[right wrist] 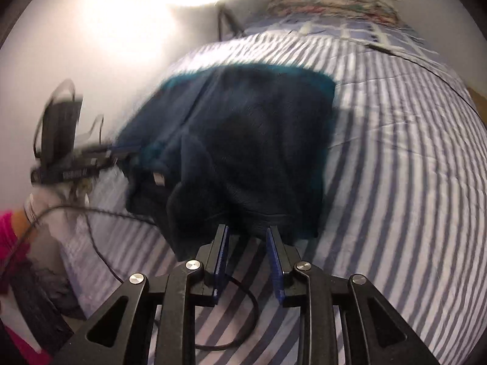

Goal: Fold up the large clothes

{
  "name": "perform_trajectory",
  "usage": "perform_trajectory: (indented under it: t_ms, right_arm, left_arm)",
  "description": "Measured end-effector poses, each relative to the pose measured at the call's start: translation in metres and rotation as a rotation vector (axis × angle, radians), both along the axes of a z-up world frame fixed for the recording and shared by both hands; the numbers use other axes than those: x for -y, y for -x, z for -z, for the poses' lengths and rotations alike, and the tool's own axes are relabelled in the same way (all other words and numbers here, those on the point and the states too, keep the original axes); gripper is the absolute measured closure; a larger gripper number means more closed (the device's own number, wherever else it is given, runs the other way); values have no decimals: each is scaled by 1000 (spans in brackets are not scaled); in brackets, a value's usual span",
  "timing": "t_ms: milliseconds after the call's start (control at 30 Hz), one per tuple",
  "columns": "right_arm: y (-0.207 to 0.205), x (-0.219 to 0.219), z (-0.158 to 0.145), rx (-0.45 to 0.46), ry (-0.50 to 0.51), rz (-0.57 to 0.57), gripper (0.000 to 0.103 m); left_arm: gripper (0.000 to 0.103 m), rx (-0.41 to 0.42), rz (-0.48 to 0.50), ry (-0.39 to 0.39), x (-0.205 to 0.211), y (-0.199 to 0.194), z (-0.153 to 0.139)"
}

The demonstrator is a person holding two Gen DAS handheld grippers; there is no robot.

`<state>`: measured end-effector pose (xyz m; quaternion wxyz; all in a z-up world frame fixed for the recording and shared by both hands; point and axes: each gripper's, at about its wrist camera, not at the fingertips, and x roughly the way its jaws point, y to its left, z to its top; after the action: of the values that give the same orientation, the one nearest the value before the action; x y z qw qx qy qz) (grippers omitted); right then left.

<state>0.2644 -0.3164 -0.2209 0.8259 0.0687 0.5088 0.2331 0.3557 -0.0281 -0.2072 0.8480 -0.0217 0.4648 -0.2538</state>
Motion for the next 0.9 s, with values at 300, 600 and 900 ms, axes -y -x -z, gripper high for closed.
perform_trajectory:
  t_ms: [300, 600, 900]
  right_arm:
    - [-21, 30, -9, 15, -123, 222, 55]
    - [-34, 25, 27, -144, -311, 141, 71]
    - [-37, 77, 15, -72, -427, 271, 54]
  left_arm:
    - [65, 25, -194, 28, -53, -18, -6]
    - [53, -51, -166, -83, -40, -24, 32]
    - [53, -14, -116, 149, -3, 2, -24]
